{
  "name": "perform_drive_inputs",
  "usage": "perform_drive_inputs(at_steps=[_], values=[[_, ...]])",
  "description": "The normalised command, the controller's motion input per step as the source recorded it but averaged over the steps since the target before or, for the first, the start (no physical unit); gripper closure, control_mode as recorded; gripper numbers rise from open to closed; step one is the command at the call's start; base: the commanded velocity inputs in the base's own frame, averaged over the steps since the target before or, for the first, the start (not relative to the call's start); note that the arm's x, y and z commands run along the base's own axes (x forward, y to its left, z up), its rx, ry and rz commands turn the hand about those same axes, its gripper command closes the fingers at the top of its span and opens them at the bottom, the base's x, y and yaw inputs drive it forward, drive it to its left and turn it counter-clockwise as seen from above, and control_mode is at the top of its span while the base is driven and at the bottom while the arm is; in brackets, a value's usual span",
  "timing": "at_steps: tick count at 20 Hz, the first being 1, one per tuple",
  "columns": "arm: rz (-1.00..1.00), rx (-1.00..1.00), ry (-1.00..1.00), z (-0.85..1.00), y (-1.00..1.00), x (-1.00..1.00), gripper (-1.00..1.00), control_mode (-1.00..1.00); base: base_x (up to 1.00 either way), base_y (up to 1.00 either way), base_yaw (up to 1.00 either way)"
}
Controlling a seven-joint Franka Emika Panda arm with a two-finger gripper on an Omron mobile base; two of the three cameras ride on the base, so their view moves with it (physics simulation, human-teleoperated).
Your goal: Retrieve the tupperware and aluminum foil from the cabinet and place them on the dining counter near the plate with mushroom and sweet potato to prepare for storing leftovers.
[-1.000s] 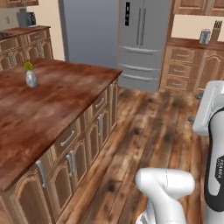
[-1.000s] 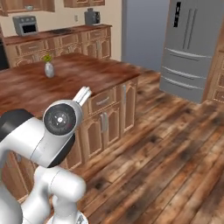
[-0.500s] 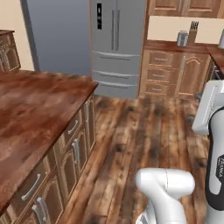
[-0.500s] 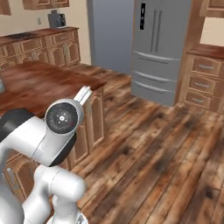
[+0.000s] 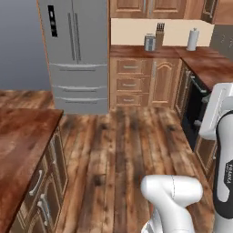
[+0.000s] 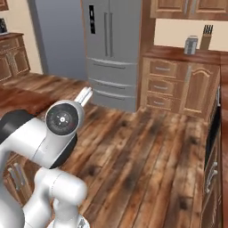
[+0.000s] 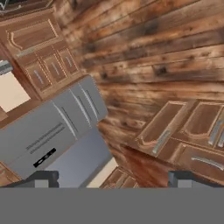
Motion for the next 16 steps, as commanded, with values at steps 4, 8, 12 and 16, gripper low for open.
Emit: perform_drive_inputs(at_steps=[4,8,12,16], values=[[0.00,0.00,0.00,0.00,0.00,0.00,-1.00,1.00,1.00,0.16,-0.38],[0.00,0.00,0.00,0.00,0.00,0.00,-1.00,1.00,1.00,0.22,-0.34],[0.00,0.00,0.00,0.00,0.00,0.00,-1.00,1.00,1.00,0.30,-0.29],[0.00,0.00,0.00,0.00,0.00,0.00,-1.00,1.00,1.00,0.43,-0.12]])
